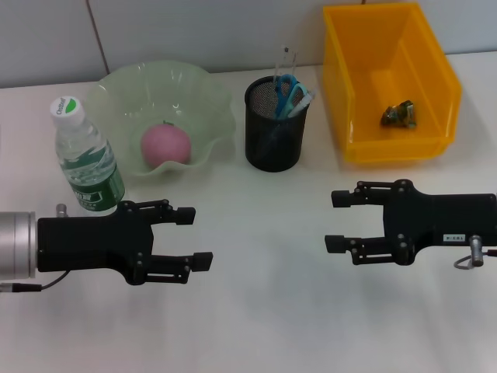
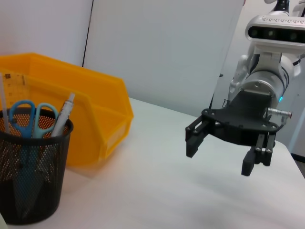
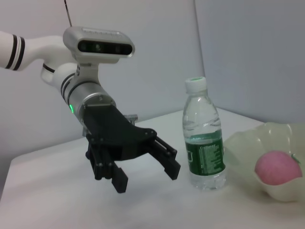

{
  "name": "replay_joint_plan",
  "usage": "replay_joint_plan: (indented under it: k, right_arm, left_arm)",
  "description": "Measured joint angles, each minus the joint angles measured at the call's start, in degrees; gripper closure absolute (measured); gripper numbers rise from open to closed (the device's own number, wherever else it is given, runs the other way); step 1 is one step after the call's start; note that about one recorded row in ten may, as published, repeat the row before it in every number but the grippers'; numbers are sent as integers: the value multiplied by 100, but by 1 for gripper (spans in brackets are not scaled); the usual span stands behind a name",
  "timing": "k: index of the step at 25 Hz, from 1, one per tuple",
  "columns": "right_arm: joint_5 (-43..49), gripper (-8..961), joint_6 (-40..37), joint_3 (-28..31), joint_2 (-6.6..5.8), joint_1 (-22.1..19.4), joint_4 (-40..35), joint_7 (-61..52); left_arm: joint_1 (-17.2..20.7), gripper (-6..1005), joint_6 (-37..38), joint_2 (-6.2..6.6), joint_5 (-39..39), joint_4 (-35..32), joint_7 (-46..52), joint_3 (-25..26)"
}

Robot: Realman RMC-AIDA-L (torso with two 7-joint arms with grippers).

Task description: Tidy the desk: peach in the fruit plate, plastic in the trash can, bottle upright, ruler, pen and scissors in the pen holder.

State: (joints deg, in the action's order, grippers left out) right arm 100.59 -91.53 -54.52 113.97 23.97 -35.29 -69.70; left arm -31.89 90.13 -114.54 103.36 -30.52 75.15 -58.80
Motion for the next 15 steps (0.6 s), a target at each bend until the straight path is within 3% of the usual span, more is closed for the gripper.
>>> replay_joint_plan:
  k: [15]
  right_arm:
    - [42, 203, 21, -10, 37, 32, 33, 0]
  left_arm:
    - [23, 167, 81, 46, -18, -23, 0, 1]
